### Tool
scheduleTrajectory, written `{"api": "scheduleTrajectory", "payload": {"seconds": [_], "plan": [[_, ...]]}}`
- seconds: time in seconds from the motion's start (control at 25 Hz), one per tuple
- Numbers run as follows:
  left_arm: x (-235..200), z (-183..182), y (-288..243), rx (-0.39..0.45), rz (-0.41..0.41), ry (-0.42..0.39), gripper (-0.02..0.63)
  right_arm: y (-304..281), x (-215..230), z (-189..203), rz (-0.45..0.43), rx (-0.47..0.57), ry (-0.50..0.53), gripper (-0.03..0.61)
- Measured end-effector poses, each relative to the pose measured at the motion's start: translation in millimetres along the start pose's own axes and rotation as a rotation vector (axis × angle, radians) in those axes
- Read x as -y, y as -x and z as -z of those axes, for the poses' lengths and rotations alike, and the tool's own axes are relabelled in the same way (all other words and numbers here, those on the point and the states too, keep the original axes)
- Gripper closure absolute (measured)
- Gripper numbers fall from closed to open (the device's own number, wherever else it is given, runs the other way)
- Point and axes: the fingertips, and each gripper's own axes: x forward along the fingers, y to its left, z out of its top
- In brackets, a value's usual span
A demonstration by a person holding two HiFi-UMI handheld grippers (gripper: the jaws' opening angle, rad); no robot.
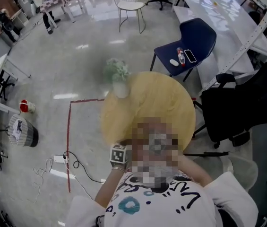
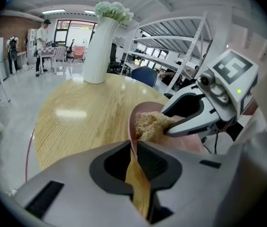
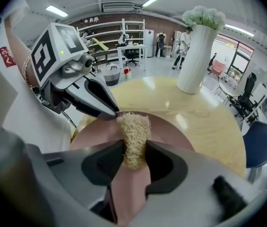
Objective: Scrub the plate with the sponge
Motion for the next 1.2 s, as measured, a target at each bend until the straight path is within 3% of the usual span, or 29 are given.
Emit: {"api": "scheduleTrajectory", "payload": {"seconds": [0.32,0.52,0.8,1.08,1.2], "plan": [[-3.7,-2.8,2.6,0.01,-0.004,0.017,0.566,7.1,42.5,7.7,0.105,-0.058,-0.033,0.423],[-2.6,-5.6,1.8,0.047,0.009,0.065,0.568,26.2,73.3,45.5,0.161,-0.174,-0.027,0.423],[-3.6,-9.0,0.6,0.086,0.007,0.101,0.577,43.4,49.1,84.5,0.002,-0.341,0.068,0.423],[-1.4,-12.5,-3.0,0.101,0.0,0.128,0.584,59.0,-4.8,119.8,-0.241,-0.464,0.08,0.425],[-3.4,-13.6,-1.7,0.114,-0.004,0.154,0.586,56.5,-27.5,111.8,-0.32,-0.416,0.068,0.425]]}}
